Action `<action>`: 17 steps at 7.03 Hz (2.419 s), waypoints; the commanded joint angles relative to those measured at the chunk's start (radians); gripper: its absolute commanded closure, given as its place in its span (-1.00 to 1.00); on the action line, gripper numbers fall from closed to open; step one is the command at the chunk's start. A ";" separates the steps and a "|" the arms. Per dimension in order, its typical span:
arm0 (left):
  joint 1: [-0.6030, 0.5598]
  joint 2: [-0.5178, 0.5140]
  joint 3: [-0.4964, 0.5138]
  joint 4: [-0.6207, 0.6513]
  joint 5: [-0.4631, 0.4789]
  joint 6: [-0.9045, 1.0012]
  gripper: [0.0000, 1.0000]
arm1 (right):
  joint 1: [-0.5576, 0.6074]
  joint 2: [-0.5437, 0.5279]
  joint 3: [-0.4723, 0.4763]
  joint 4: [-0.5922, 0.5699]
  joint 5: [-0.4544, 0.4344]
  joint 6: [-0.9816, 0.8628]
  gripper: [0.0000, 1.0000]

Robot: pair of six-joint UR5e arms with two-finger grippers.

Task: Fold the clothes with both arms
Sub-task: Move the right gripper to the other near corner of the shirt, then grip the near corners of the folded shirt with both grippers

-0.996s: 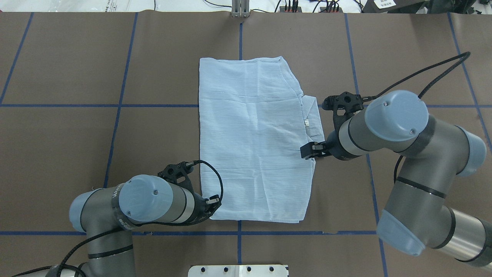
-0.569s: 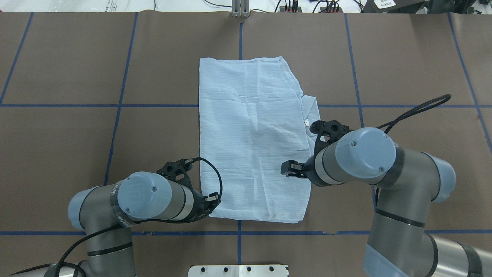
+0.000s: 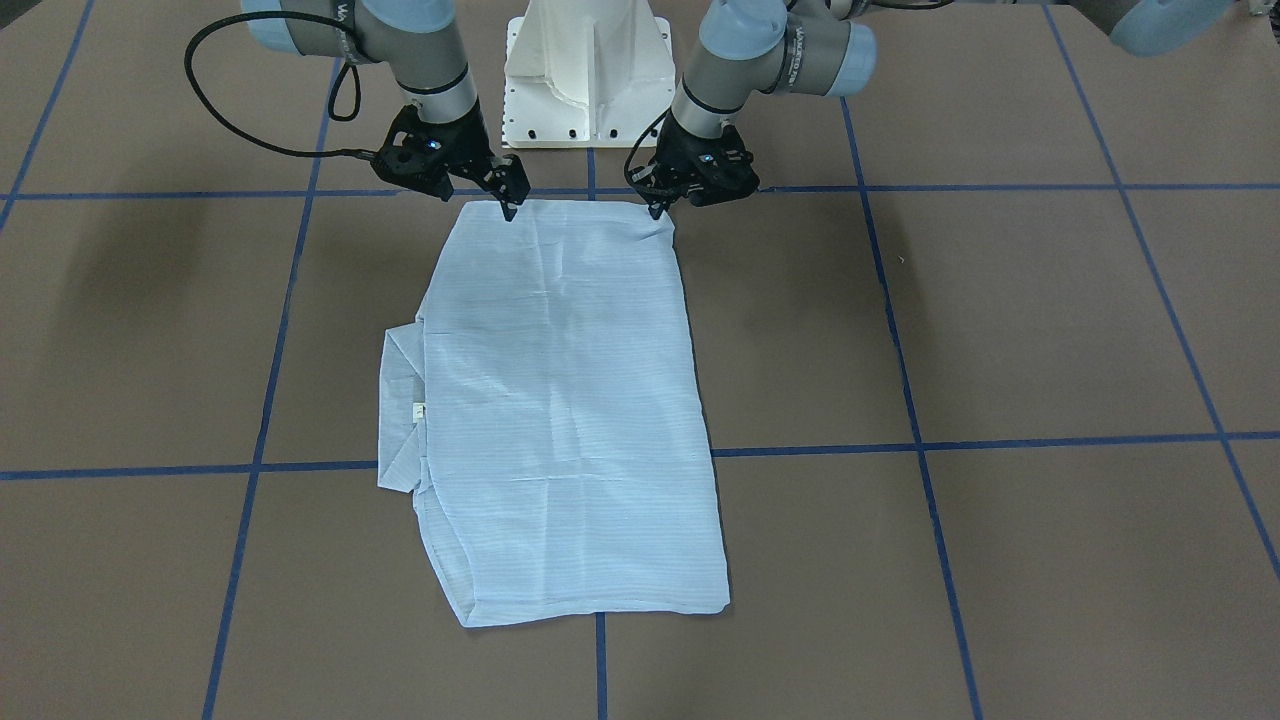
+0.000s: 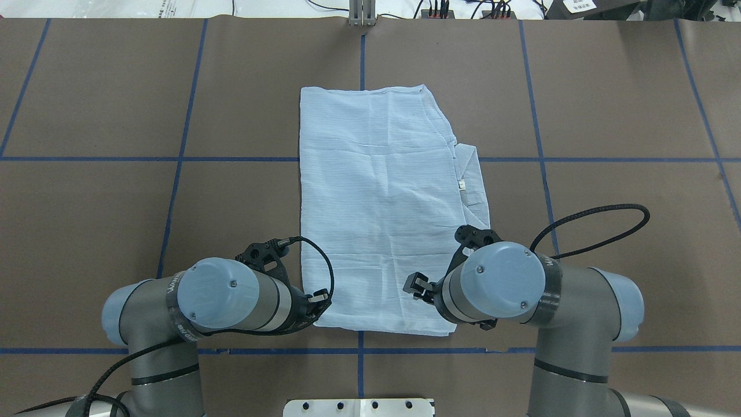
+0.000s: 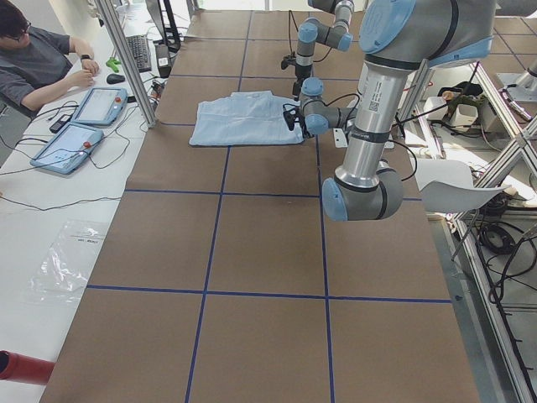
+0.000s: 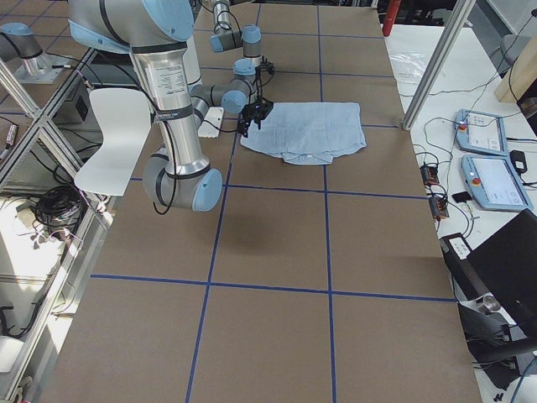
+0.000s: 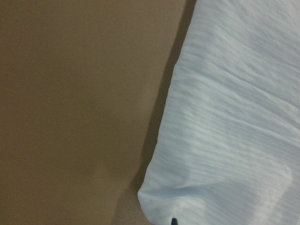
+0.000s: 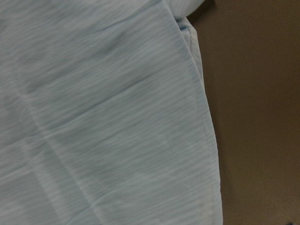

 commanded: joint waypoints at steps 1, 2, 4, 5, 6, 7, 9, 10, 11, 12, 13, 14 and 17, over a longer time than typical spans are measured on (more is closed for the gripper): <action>0.000 0.000 0.000 0.000 0.000 0.000 1.00 | -0.033 0.009 -0.015 -0.007 0.000 0.085 -1.00; 0.000 0.000 0.000 0.000 0.000 0.000 1.00 | -0.041 0.028 -0.067 -0.003 -0.002 0.094 -1.00; 0.000 0.000 0.000 0.000 0.000 0.000 1.00 | -0.056 0.020 -0.072 -0.003 -0.003 0.095 -1.00; 0.000 0.000 0.000 0.000 0.000 0.000 1.00 | -0.062 0.019 -0.073 -0.003 -0.003 0.095 -1.00; 0.000 0.000 0.000 0.000 0.000 0.000 1.00 | -0.065 0.020 -0.084 -0.003 -0.005 0.092 -1.00; 0.000 0.000 0.000 0.000 0.000 0.000 1.00 | -0.067 0.023 -0.090 -0.003 -0.005 0.091 -1.00; 0.000 0.000 0.000 0.000 0.000 0.000 1.00 | -0.079 0.026 -0.112 -0.002 -0.020 0.091 -1.00; 0.000 0.002 0.001 0.000 0.000 0.000 1.00 | -0.079 0.026 -0.112 -0.003 -0.020 0.091 -1.00; 0.000 0.002 0.000 0.000 0.000 0.000 1.00 | -0.079 0.026 -0.110 -0.002 -0.020 0.091 -1.00; 0.000 0.002 0.001 0.000 0.000 0.000 1.00 | -0.079 0.028 -0.107 -0.002 -0.020 0.090 -1.00; 0.000 0.002 0.000 0.000 0.000 0.000 1.00 | -0.081 0.026 -0.110 -0.002 -0.020 0.087 -1.00; 0.000 0.000 -0.002 0.002 0.002 0.000 1.00 | -0.081 0.028 -0.110 0.000 -0.020 0.087 -1.00; 0.000 0.000 -0.057 0.067 0.000 -0.002 1.00 | -0.087 0.035 -0.107 -0.002 -0.031 0.088 -0.96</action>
